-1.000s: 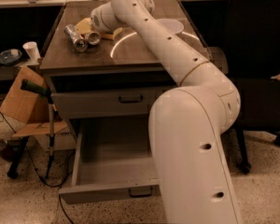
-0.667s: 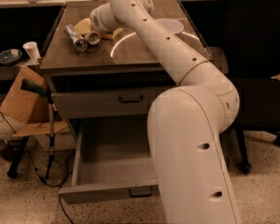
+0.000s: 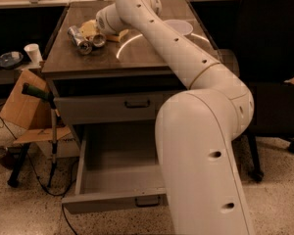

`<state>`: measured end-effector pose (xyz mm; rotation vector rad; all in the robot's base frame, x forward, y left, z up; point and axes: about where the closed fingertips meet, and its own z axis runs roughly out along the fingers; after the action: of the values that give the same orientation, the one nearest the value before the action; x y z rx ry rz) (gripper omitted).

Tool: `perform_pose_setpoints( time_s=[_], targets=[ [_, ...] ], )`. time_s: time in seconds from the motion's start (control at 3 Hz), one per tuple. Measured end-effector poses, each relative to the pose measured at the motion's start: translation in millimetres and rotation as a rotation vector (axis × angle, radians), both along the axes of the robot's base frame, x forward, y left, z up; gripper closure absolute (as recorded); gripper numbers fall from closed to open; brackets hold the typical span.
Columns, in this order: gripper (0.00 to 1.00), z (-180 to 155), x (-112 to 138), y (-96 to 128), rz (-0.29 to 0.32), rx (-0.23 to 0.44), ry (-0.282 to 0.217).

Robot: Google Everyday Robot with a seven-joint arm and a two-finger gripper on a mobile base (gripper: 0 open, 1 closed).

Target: Place coke can into middle drawer

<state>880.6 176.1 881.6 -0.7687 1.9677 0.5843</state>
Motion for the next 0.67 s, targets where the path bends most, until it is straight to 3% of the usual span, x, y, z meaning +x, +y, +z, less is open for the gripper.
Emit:
perform_pose_setpoints(
  time_s=[0.67],
  targets=[
    [0.42,-5.6,0.5,-3.0,-0.030,-0.050,0.013]
  ],
)
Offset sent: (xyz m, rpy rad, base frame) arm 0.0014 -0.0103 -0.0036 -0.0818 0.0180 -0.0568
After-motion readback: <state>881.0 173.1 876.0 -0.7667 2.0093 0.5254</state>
